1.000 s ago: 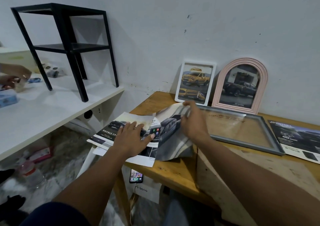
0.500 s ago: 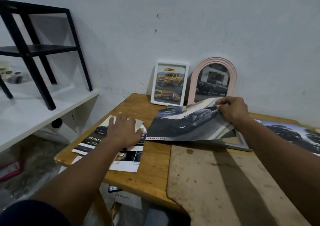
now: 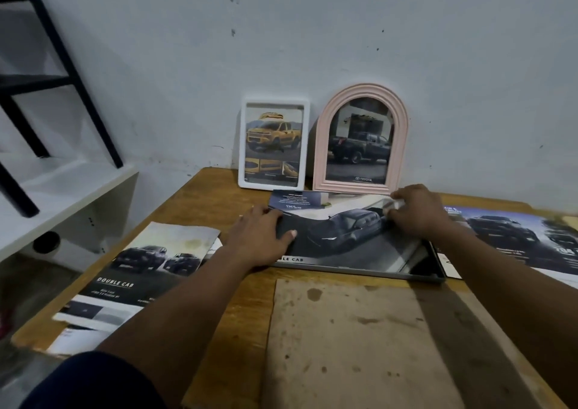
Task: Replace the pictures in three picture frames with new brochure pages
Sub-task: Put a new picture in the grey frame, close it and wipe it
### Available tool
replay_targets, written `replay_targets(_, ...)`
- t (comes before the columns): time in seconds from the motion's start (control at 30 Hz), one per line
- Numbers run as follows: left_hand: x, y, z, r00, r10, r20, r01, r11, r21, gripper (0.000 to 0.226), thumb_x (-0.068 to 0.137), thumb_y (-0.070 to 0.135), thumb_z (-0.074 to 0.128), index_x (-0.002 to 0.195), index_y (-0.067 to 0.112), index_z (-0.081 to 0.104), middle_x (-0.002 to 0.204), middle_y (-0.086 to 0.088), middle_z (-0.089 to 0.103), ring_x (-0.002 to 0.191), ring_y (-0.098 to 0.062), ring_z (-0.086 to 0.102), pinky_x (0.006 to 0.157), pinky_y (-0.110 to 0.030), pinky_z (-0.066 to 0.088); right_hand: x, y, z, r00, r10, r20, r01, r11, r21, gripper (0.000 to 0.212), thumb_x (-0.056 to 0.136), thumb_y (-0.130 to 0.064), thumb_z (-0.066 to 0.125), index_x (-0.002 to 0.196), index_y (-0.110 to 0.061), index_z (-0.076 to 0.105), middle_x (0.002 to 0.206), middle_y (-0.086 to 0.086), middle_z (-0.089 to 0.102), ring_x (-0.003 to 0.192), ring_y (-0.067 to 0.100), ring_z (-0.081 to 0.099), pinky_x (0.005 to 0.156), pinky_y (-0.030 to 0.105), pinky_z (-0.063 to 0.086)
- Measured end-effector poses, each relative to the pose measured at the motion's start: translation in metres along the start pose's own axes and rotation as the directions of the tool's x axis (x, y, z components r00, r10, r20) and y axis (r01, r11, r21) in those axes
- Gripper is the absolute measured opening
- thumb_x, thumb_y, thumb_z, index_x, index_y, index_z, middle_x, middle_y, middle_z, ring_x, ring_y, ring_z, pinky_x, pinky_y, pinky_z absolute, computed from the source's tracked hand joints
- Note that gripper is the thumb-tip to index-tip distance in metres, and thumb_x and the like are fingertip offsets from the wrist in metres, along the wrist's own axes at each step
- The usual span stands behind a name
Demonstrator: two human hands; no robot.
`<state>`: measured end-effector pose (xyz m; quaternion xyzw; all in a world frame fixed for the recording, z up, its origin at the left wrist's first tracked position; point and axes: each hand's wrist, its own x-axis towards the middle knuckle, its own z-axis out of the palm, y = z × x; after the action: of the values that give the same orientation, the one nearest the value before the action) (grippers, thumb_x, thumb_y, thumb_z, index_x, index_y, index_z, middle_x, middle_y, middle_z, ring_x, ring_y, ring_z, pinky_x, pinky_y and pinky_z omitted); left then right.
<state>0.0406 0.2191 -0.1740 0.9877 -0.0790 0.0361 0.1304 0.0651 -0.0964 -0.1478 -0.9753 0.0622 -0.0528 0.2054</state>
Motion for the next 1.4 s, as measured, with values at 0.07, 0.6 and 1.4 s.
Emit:
replay_targets(0.07, -0.001, 0.0, 0.002, 1.0, 0.014, -0.011, -0.013, 1.0, 0.017, 0.065, 0.091, 0.068, 0.049, 0.143, 0.029, 0.051, 0.147, -0.003, 0.044, 0.131, -0.026, 0.046, 0.108, -0.048, 0.043, -0.008, 0.001, 0.001, 0.999, 0.005, 0.041, -0.002, 0.997, -0.076, 0.053, 0.089, -0.044, 0.066, 0.136, -0.022, 0.055, 0.151, 0.01, 0.037, 0.137, 0.037, 0.032, 0.11, 0.051, 0.034)
replay_targets(0.6, -0.013, 0.009, 0.013, 0.998, 0.027, -0.063, -0.041, 0.975, -0.22, 0.049, 0.101, 0.047, 0.05, 0.143, 0.021, 0.047, 0.145, 0.0, 0.051, 0.129, -0.019, 0.048, 0.104, -0.036, 0.043, -0.046, 0.009, 0.014, 0.978, 0.176, -0.111, -0.194, 0.965, -0.179, 0.048, 0.094, -0.045, 0.047, 0.133, -0.018, 0.051, 0.138, 0.016, 0.054, 0.131, 0.04, 0.043, 0.107, 0.054, 0.028)
replay_targets(1.4, -0.054, 0.026, 0.008, 0.99, 0.078, -0.12, -0.1, 0.977, -0.189, 0.061, 0.1, 0.055, 0.045, 0.151, 0.022, 0.04, 0.156, -0.002, 0.035, 0.14, -0.025, 0.038, 0.111, -0.045, 0.041, -0.126, 0.03, -0.012, 0.987, 0.044, -0.153, -0.062, 0.992, -0.111, 0.031, 0.094, -0.043, 0.053, 0.118, -0.023, 0.056, 0.13, 0.008, 0.057, 0.122, 0.031, 0.049, 0.1, 0.052, 0.033)
